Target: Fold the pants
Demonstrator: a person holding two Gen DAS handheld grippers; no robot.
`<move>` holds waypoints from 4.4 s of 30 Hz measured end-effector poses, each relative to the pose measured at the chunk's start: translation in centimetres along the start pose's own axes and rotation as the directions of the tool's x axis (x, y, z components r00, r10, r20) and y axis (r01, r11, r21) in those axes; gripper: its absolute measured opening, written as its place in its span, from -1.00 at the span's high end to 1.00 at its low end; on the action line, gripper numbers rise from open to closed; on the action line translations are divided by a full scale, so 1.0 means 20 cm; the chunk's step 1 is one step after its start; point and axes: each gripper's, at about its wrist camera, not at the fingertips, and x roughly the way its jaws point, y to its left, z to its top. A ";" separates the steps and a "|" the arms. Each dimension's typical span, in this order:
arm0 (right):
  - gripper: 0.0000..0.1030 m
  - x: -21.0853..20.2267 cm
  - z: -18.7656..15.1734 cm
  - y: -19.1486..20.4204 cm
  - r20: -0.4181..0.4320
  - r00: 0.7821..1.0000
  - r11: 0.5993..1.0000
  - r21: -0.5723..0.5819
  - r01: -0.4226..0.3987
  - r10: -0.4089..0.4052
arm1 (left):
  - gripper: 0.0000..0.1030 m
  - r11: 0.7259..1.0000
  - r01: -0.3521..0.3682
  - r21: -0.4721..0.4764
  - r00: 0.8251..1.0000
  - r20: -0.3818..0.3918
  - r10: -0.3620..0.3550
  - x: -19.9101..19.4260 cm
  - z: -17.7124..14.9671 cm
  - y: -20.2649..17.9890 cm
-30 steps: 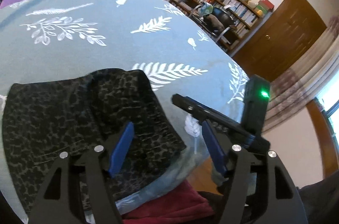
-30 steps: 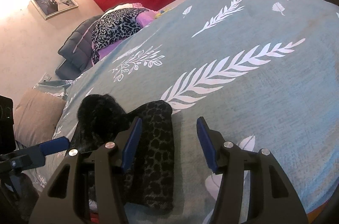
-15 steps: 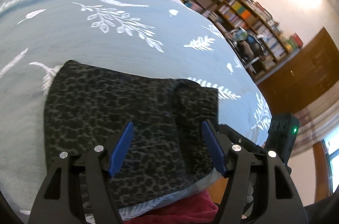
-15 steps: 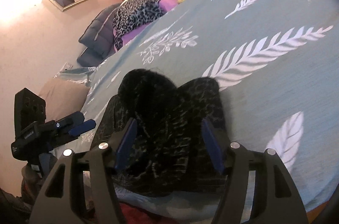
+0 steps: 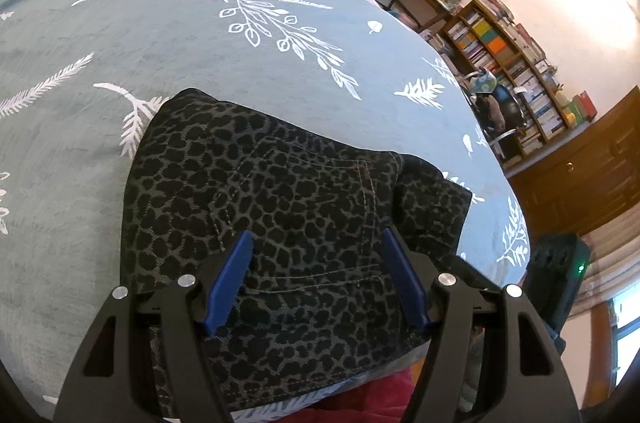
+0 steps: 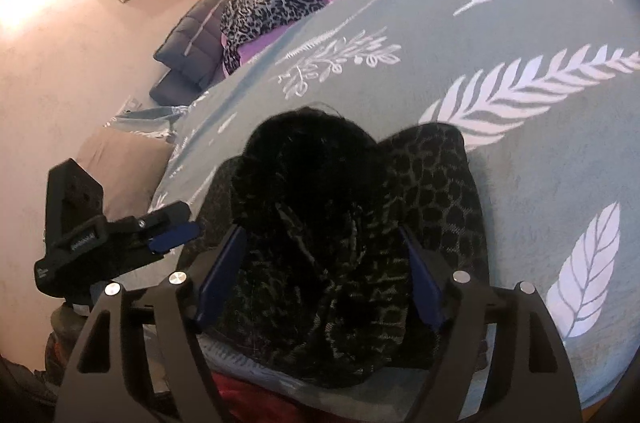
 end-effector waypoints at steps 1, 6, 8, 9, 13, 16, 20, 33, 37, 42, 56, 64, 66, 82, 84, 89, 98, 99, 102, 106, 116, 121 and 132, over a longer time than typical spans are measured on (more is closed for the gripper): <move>-0.50 0.00 0.00 0.00 0.000 1.000 1.000 0.002 -0.003 0.003 | -0.30 1.000 0.000 -0.001 1.000 0.001 0.000 0.00 0.00 0.00; -0.50 -0.06 -0.01 0.02 0.021 0.999 0.999 -0.009 -0.049 0.049 | -0.30 1.000 -0.009 -0.008 1.000 0.005 0.009 -0.02 0.01 0.02; -0.50 -0.09 -0.03 0.01 0.030 0.998 0.999 0.000 -0.054 0.054 | -0.30 1.000 -0.012 -0.017 1.000 0.009 0.012 -0.03 0.01 0.04; -0.50 -0.10 -0.03 0.01 0.031 0.998 0.998 0.005 -0.057 0.057 | -0.30 1.000 -0.014 -0.021 1.000 0.011 0.014 -0.04 0.01 0.04; -0.54 -0.14 -0.05 -0.02 0.028 0.995 0.994 0.041 -0.097 0.096 | -0.30 0.999 -0.014 -0.037 1.000 0.018 0.015 -0.05 0.02 0.07; -0.62 -0.14 -0.05 -0.01 0.025 0.993 0.993 0.035 -0.114 0.113 | -0.31 0.999 -0.018 -0.037 1.000 0.015 0.019 -0.05 0.02 0.08; -0.66 -0.12 -0.04 0.03 0.020 0.993 0.993 0.012 -0.118 0.118 | -0.31 0.999 -0.025 -0.033 1.000 0.011 0.026 -0.04 0.02 0.08; 0.64 -0.06 0.04 0.14 0.044 0.993 0.984 -0.136 0.115 -0.110 | -0.31 0.999 -0.038 0.004 0.999 0.026 0.038 -0.01 0.05 0.01; 0.64 -0.18 0.07 0.09 0.094 0.991 0.989 -0.100 0.109 -0.100 | -0.31 0.999 -0.037 0.015 0.999 0.032 0.036 0.03 0.06 0.00; 0.54 -0.08 0.00 -0.18 0.033 0.991 0.991 0.040 0.125 -0.126 | -0.31 0.998 -0.047 0.034 0.999 0.002 0.047 0.15 0.01 0.03; 0.22 -0.26 0.12 0.12 0.250 0.946 0.952 -0.171 0.255 -0.209 | -0.34 0.993 -0.085 0.084 0.991 0.114 0.075 -0.02 0.01 -0.04; 0.22 0.07 0.21 0.18 0.153 0.966 0.939 -0.245 0.241 -0.208 | -0.34 0.986 -0.136 0.092 0.988 0.091 0.128 0.09 0.01 -0.03; 0.23 0.12 0.21 0.04 0.120 0.956 0.945 -0.157 0.286 -0.269 | -0.34 0.987 -0.138 0.082 0.988 0.084 0.131 0.14 -0.01 0.01; 0.20 -0.03 0.12 -0.03 0.180 0.973 0.973 -0.152 0.174 -0.146 | -0.49 0.982 -0.148 0.119 0.979 0.159 0.128 0.02 -0.06 0.02; 0.20 -0.08 0.07 0.00 0.176 0.974 0.969 -0.179 0.172 -0.141 | -0.49 0.983 -0.147 0.106 0.978 0.168 0.128 -0.03 -0.08 0.04; 0.19 -0.05 -0.07 -0.01 0.114 0.977 0.944 -0.259 0.204 -0.179 | -0.49 0.983 -0.148 0.107 0.982 0.136 0.134 -0.04 -0.14 0.07; 0.13 -0.01 -0.14 -0.02 0.147 0.972 0.932 -0.286 0.222 -0.186 | -0.62 0.954 -0.233 0.187 0.969 0.129 0.211 0.05 -0.23 0.04; 0.10 -0.02 -0.13 -0.02 0.138 0.974 0.936 -0.279 0.213 -0.180 | -0.62 0.954 -0.233 0.189 0.969 0.130 0.211 0.05 -0.23 0.04; -0.12 -0.06 -0.10 -0.01 0.119 0.980 0.950 -0.249 0.187 -0.162 | -0.62 0.963 -0.223 0.153 0.970 0.129 0.204 0.00 -0.21 0.05; -0.17 -0.15 -0.05 0.01 0.139 0.977 0.954 -0.232 0.188 -0.159 | -0.65 0.956 -0.285 0.065 0.955 0.107 0.278 -0.05 -0.14 0.12; -0.56 -0.17 0.02 -0.21 0.090 0.984 0.988 -0.004 0.153 -0.152 | -0.69 0.983 -0.182 -0.039 0.983 0.008 0.182 0.00 -0.02 0.25; -0.56 -0.06 0.03 -0.29 0.026 0.991 0.990 0.067 0.128 -0.130 | -0.69 0.986 -0.157 -0.054 0.987 -0.033 0.156 0.05 -0.01 0.28; -0.63 0.07 0.07 -0.28 -0.041 0.991 0.992 0.023 0.127 -0.126 | -0.69 0.996 -0.036 -0.086 0.996 -0.089 0.028 0.16 0.02 0.35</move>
